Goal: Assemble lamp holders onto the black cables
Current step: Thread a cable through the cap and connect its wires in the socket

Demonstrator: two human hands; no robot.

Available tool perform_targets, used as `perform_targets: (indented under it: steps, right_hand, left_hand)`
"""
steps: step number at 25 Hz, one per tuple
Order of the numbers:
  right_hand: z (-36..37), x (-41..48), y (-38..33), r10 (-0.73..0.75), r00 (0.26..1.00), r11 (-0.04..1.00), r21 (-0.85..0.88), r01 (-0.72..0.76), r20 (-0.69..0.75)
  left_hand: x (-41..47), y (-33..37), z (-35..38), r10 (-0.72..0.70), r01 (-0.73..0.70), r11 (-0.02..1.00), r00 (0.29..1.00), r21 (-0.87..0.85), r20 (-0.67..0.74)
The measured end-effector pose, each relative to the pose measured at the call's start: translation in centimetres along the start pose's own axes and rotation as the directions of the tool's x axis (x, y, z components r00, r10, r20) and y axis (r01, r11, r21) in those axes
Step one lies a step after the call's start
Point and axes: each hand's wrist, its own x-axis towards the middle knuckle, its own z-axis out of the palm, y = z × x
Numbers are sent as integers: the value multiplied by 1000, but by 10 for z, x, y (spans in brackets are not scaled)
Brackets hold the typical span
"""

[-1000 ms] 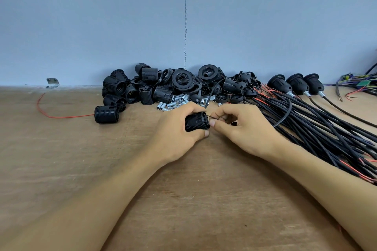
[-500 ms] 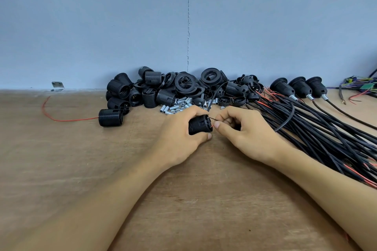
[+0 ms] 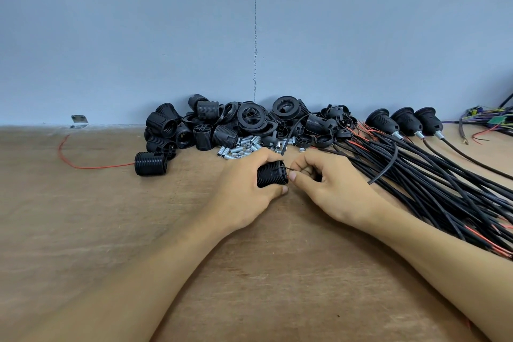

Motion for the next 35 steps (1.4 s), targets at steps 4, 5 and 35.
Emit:
perform_targets:
  steps: [4, 5, 35]
  right_hand:
    - [2, 0, 0, -12, 1000, 1000, -6, 12, -14]
    - [2, 0, 1, -1, 1000, 1000, 7, 1, -18]
    - [-4, 3, 3, 204, 977, 942, 260, -214, 67]
  left_hand:
    - [0, 0, 0, 1, -1, 1000, 1000, -23, 5]
    - [0, -1, 0, -2, 2, 999, 1000, -32, 6]
    - [-2, 1, -2, 84, -82, 994, 996, -67, 21]
